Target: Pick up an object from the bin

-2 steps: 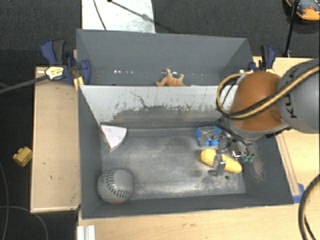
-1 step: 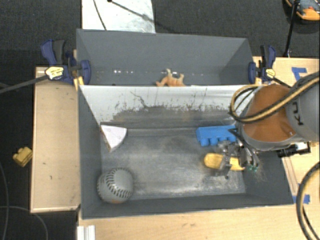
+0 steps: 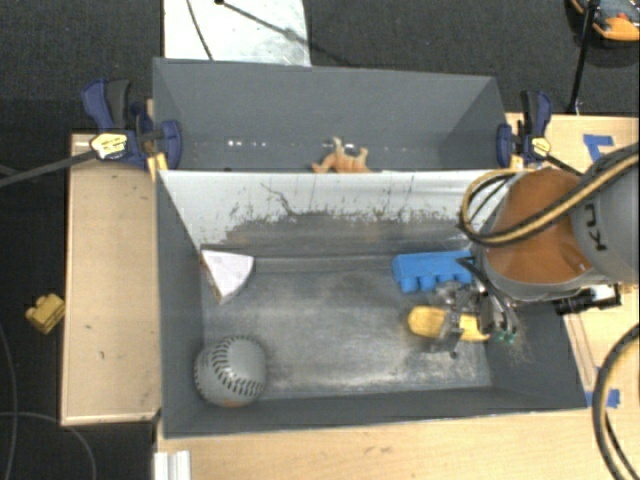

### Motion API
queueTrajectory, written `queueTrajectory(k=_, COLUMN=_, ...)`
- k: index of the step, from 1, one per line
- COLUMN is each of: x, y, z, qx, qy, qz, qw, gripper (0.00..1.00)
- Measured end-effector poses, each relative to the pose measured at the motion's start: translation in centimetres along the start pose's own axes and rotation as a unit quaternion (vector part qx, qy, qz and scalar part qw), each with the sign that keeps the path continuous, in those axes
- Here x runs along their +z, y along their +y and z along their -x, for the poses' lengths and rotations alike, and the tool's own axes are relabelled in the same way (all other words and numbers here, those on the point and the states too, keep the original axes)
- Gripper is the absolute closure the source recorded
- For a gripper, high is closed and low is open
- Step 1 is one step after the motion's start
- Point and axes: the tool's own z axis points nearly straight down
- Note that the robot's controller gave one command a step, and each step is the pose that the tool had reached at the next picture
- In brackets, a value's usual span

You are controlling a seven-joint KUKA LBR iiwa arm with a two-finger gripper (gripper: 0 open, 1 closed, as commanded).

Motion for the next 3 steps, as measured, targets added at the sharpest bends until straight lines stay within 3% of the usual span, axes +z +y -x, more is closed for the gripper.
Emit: queueTrajectory(k=3, x=0.00, y=0.01, z=0.00, qx=0.001, qy=0.0000, qz=0.000, qw=1.0000, gripper=1.00)
